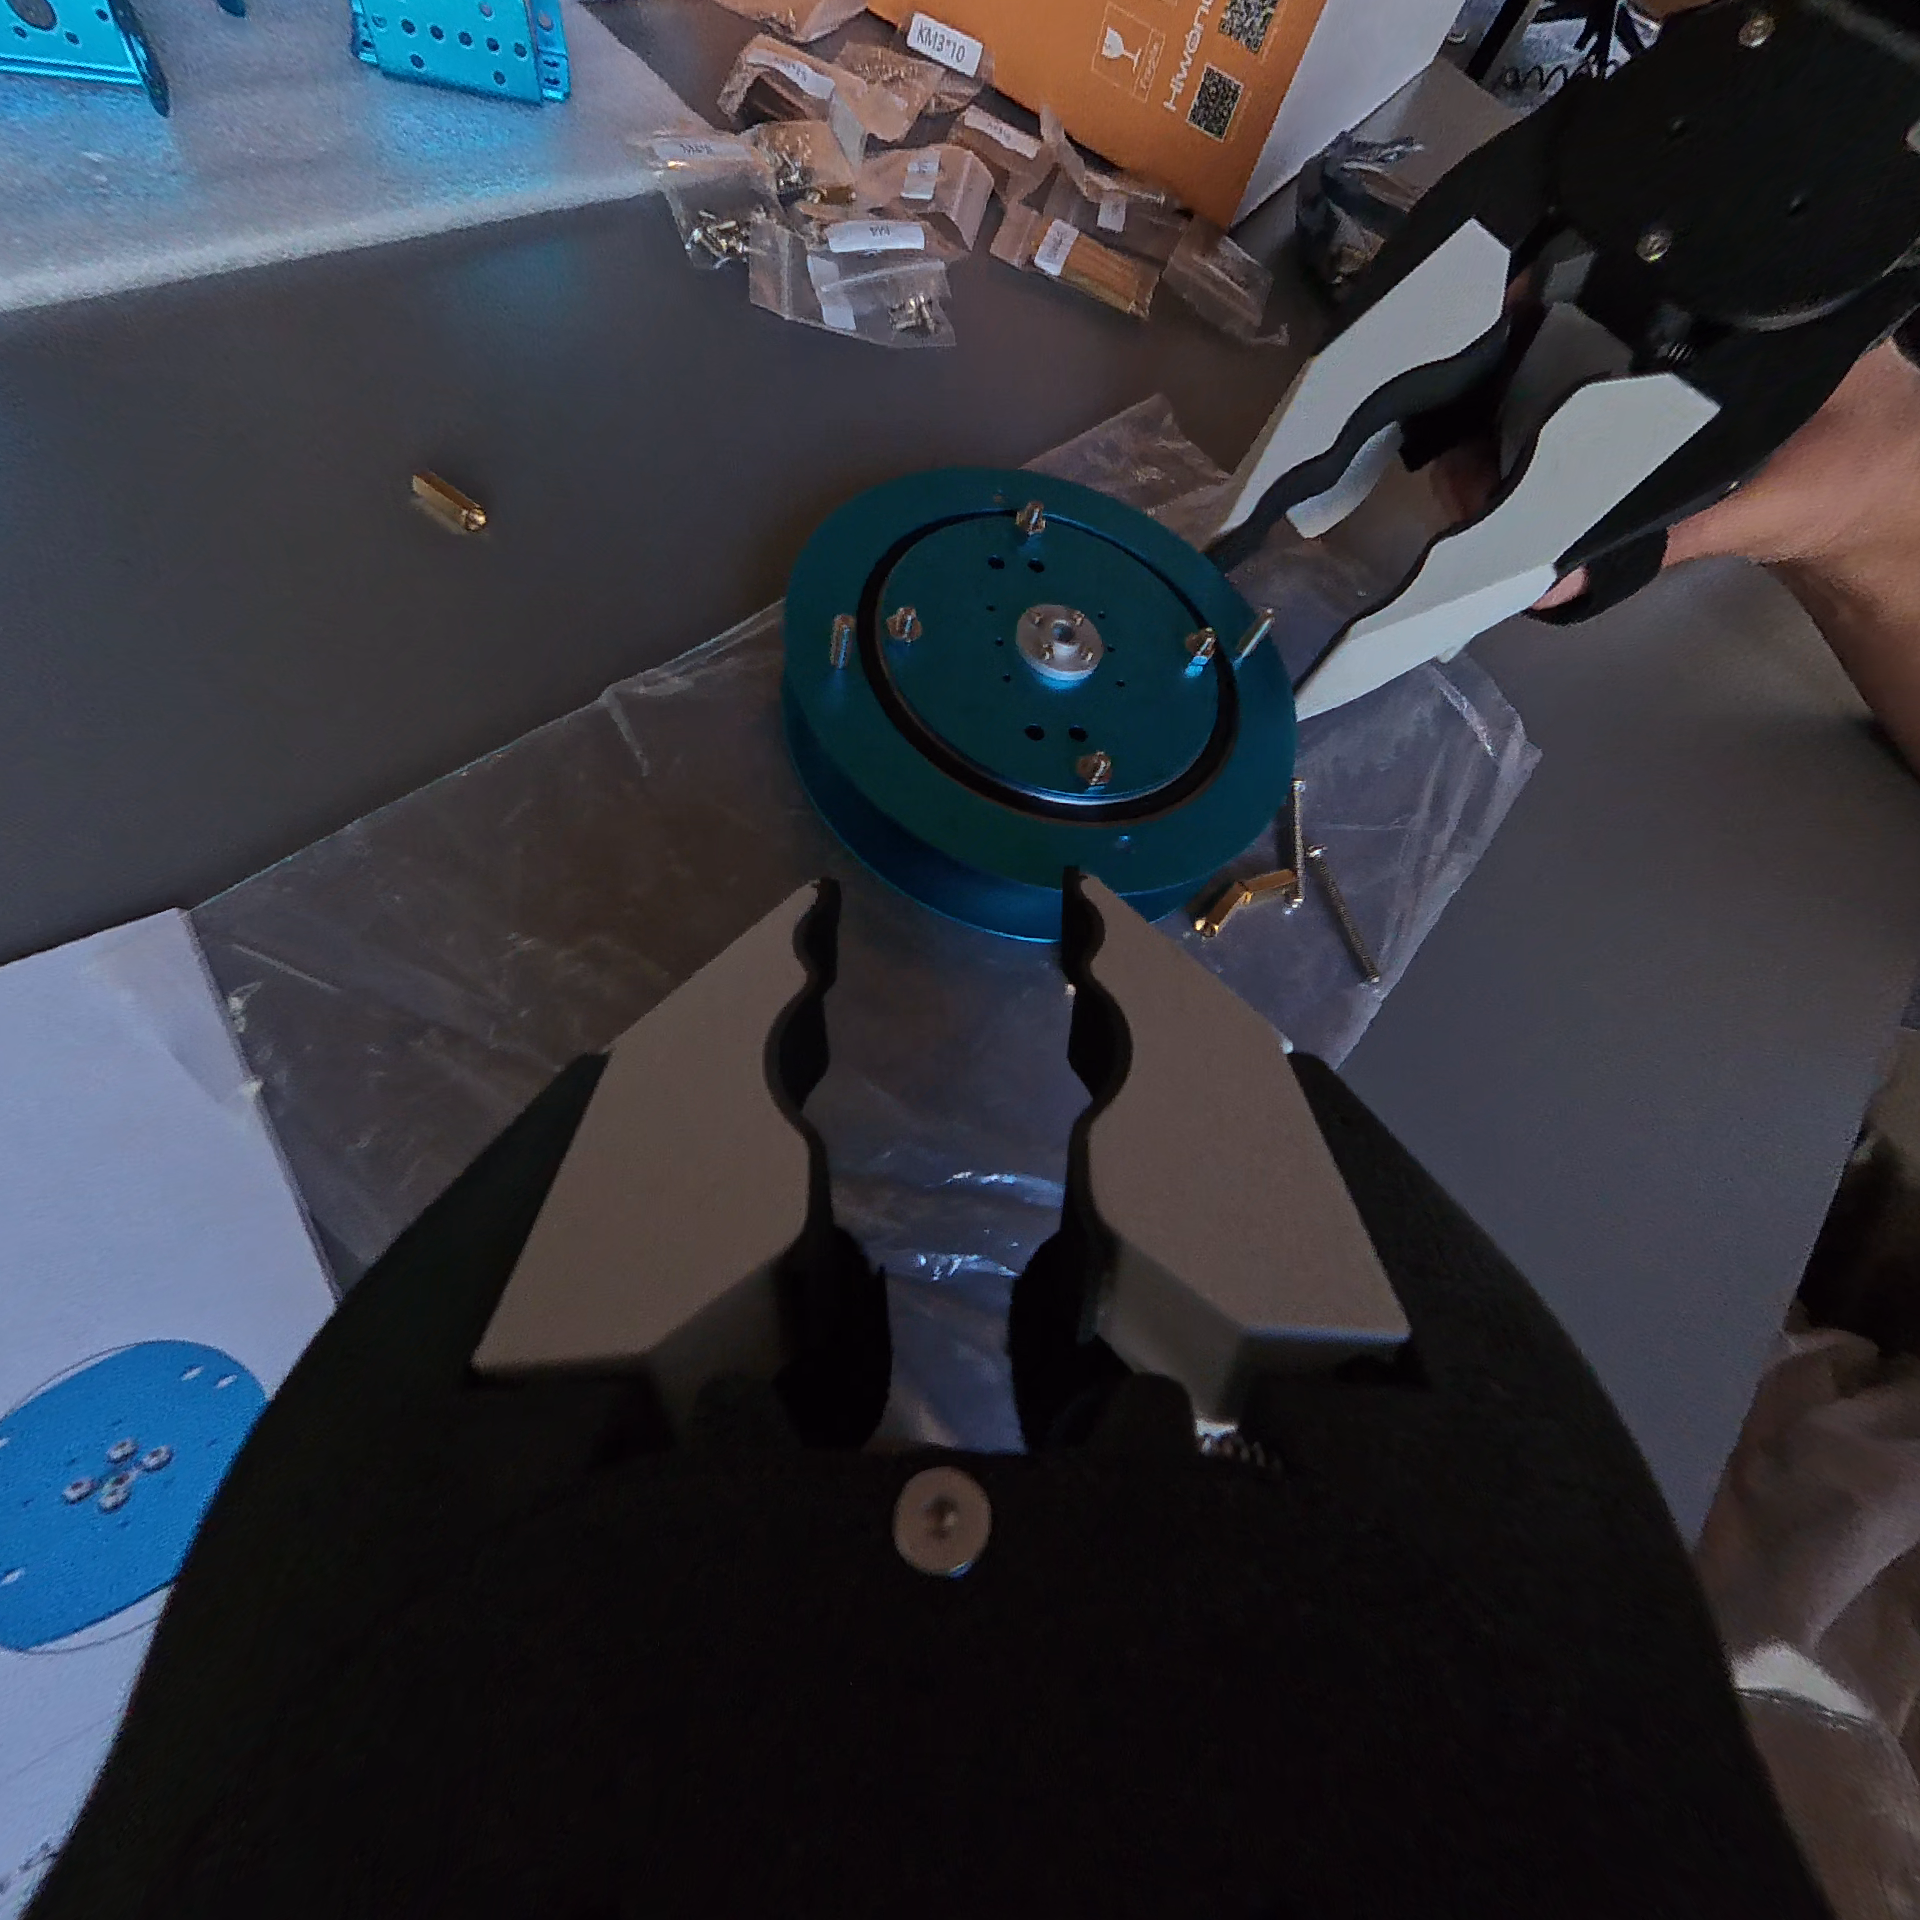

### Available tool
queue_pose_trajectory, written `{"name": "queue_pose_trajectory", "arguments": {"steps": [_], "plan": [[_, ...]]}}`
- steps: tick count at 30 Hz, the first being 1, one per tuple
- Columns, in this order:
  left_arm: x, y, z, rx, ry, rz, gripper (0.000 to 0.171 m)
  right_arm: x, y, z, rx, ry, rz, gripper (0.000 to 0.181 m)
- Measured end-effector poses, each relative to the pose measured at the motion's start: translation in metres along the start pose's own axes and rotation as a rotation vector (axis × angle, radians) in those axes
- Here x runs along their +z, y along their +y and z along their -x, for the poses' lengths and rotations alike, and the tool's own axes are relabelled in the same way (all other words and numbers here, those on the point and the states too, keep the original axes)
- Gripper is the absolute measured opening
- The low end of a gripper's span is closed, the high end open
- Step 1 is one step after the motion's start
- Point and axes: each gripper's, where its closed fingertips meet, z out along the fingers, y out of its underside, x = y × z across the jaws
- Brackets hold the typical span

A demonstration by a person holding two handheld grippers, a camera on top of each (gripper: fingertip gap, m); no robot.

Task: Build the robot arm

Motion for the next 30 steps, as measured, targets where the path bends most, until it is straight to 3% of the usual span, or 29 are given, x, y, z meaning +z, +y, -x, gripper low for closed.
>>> {"name": "queue_pose_trajectory", "arguments": {"steps": [5,13,19,25,30], "plan": [[0.0,-0.001,0.0,-0.011,0.009,-0.005,0.042,0.005,0.003,-0.01,-0.031,0.097,0.001,0.045],[-0.001,0.0,0.0,-0.002,0.006,-0.004,0.042,0.004,0.004,-0.01,-0.005,0.074,-0.008,0.047],[0.005,-0.031,0.016,0.052,-0.056,-0.041,0.039,-0.008,-0.002,-0.01,-0.009,0.072,-0.04,0.044],[0.033,-0.039,0.033,0.073,-0.075,0.017,0.027,-0.015,-0.021,-0.001,-0.006,0.031,-0.148,0.034],[0.039,-0.038,0.029,0.095,-0.047,0.001,0.015,-0.011,-0.028,0.004,0.012,-0.001,-0.18,0.03]]}}
